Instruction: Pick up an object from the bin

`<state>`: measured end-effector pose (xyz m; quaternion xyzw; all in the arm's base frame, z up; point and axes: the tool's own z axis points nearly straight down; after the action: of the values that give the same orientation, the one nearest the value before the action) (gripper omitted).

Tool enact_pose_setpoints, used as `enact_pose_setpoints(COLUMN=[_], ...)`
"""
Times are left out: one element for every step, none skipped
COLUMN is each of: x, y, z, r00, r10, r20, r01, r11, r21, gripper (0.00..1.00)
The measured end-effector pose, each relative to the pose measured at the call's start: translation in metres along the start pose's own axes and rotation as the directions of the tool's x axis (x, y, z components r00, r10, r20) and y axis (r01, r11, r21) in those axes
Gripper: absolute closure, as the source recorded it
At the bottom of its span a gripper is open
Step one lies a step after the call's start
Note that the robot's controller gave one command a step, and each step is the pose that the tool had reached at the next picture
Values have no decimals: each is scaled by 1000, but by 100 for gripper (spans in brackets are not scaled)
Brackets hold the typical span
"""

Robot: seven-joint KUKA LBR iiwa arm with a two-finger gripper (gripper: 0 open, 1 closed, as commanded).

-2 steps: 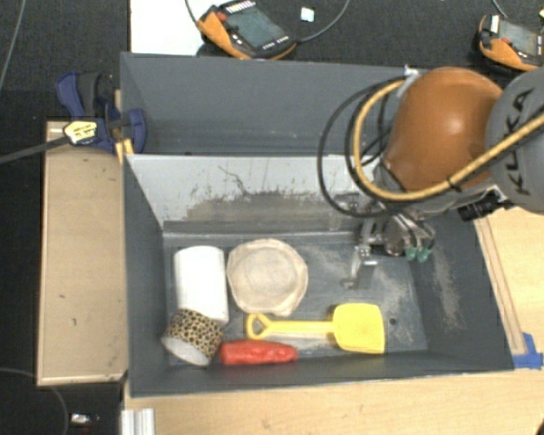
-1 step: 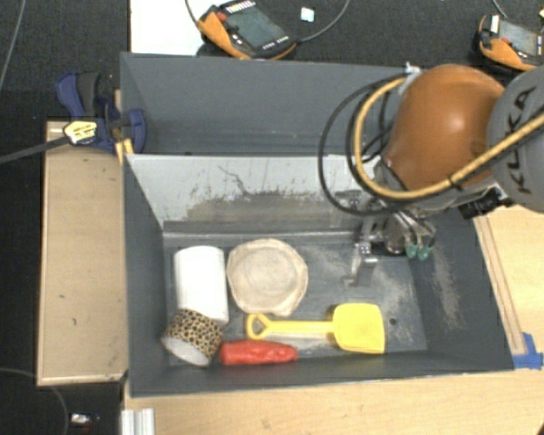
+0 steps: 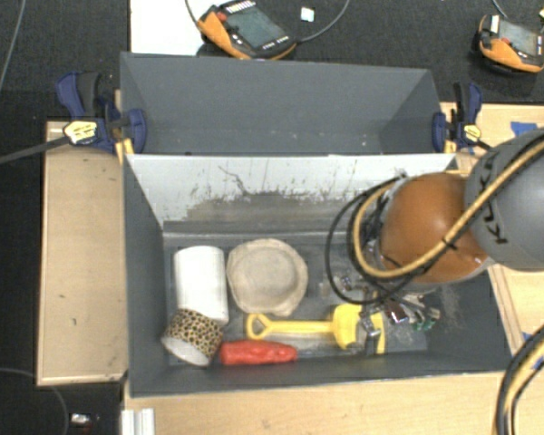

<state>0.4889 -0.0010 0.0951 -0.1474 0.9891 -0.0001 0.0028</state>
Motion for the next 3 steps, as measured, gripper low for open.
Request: enact_pose_setpoints(x=[-11, -11, -6], y=[66, 59, 53], z=[-64, -5, 24], r00=[998, 1000, 990], r10=[59, 13, 141], r20=[9, -11, 17], r01=[-59, -13, -141], r11=[998, 1000, 990], r21=[1, -1, 1], gripper=[0, 0, 0])
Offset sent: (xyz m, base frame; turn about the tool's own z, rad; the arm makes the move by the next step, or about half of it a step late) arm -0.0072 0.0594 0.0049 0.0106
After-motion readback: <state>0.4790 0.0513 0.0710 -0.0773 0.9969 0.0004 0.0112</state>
